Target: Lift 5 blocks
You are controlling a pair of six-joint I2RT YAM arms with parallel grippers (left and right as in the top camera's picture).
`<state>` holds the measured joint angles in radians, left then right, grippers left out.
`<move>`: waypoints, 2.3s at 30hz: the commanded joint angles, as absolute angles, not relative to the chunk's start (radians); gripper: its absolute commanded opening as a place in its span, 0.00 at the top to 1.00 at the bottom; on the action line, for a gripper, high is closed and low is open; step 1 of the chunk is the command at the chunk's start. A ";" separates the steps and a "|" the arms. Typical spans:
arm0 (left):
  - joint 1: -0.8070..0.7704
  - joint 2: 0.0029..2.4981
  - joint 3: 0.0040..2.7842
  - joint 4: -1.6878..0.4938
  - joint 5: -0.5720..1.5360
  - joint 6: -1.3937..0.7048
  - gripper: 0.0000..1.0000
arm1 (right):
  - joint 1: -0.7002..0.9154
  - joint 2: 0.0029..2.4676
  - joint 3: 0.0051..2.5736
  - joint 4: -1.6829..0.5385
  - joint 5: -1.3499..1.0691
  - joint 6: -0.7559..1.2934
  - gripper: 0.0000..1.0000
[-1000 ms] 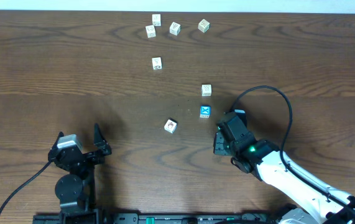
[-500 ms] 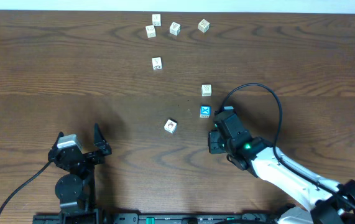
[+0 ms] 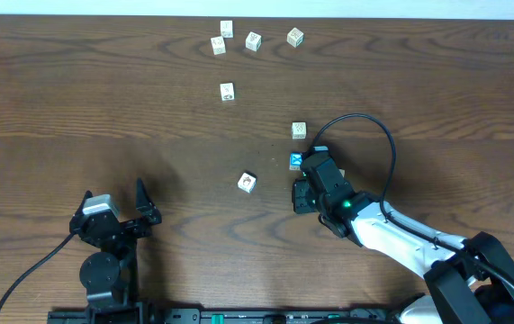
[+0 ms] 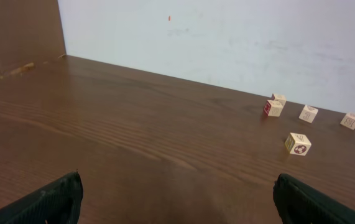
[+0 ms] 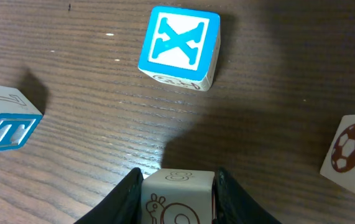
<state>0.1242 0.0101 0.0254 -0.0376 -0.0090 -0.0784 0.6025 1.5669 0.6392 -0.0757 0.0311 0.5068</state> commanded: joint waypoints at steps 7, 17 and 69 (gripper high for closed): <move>0.128 0.004 0.004 -0.073 -0.026 -0.080 0.02 | 0.616 1.606 0.607 -0.080 0.028 0.500 0.55; 0.128 0.004 0.004 -0.073 -0.026 -0.080 0.02 | 0.616 1.593 0.613 -0.046 0.021 0.493 0.39; 0.128 0.004 0.004 -0.073 -0.026 -0.080 0.02 | 0.414 1.568 0.790 -0.329 0.175 0.611 0.51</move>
